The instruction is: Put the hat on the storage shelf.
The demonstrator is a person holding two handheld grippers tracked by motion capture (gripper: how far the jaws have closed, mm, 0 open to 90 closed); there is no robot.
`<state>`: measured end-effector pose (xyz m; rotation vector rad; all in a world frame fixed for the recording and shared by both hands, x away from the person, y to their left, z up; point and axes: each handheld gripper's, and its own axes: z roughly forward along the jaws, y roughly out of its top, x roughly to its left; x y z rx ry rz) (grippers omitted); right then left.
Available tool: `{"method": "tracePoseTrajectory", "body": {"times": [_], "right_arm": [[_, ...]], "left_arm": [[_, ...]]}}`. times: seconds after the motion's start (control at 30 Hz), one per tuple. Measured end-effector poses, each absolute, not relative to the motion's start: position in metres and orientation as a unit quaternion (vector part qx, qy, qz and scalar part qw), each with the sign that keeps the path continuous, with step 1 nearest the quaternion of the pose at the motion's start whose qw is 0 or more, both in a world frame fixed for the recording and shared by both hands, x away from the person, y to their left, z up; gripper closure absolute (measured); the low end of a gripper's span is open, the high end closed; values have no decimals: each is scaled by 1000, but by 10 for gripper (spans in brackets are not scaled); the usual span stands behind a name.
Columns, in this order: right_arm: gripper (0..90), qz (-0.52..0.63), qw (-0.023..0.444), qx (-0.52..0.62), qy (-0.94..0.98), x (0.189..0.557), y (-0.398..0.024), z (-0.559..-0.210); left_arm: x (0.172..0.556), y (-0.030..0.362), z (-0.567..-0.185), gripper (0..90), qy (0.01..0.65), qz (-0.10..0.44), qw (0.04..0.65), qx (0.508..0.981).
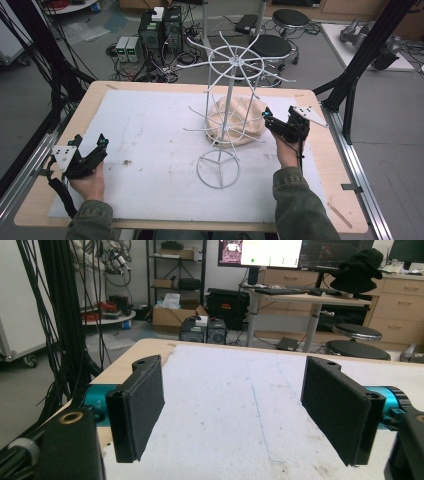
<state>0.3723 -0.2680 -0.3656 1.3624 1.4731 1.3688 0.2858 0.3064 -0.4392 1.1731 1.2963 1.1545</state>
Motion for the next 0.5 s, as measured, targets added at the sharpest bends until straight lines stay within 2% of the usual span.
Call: {"method": "tracePoseTrajectory", "body": {"times": [0.4, 0.5], "right_arm": [[100, 514, 336, 550, 566, 400, -267, -373], [99, 508, 320, 565, 566, 410, -267, -377]], "left_arm": [[285, 306, -439, 253, 534, 480, 497, 487], [284, 305, -438, 253, 533, 481, 499, 486]]}}
